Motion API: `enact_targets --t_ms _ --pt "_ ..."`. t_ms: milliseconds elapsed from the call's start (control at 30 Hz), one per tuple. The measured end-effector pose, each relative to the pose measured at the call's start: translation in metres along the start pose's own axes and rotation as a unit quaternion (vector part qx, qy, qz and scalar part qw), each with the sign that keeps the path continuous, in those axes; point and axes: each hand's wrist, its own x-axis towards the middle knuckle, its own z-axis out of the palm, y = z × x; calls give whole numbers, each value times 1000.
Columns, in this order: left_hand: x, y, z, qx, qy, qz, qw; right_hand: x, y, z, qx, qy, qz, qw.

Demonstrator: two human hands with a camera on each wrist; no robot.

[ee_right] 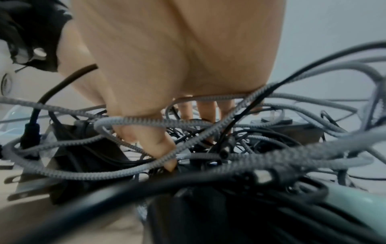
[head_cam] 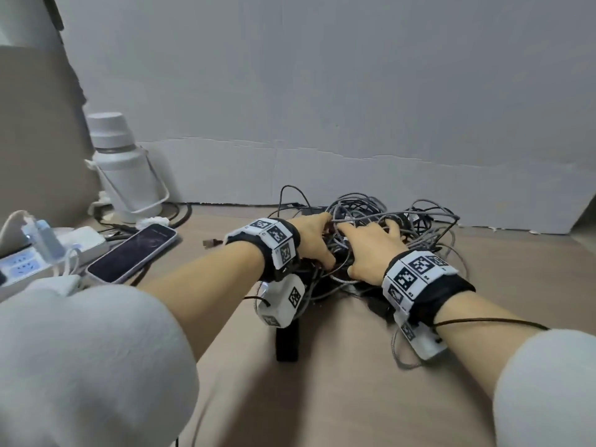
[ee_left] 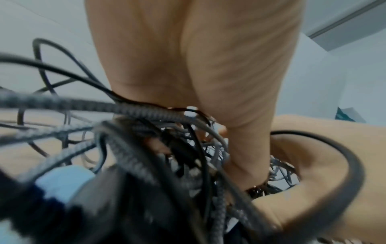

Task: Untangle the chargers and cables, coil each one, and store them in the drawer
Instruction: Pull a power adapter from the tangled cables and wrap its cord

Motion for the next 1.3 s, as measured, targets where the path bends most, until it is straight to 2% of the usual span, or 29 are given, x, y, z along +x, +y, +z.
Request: enact_targets --t_ms 133,233,367,600,767,900,1000,1133,1200,1300 --pt "10 -8 -18 -38 -42 11 998 10 24 -4 81 -9 30 996" --pt "23 -18 -34 -64 -48 18 997 20 40 -9 103 7 5 995" --pt "35 -31 -57 -133 -15 31 991 29 53 -30 213 41 -1 976" --pt "28 -19 -96 -165 40 54 984 46 65 -83 291 132 10 947" --pt "8 2 -122 -271 84 62 957 38 81 -131 348 213 34 912" --pt "-9 19 -151 -305 124 77 941 32 91 -166 397 259 36 880" --pt "-13 31 -173 -377 132 93 912 32 86 -196 437 292 18 850" --pt "-18 44 -196 -523 75 110 842 37 69 -229 499 302 7 812" --pt "-20 49 -205 -559 40 128 818 41 62 -238 518 299 -11 801" --pt "-21 51 -215 -589 29 159 792 48 58 -241 534 292 -34 793"
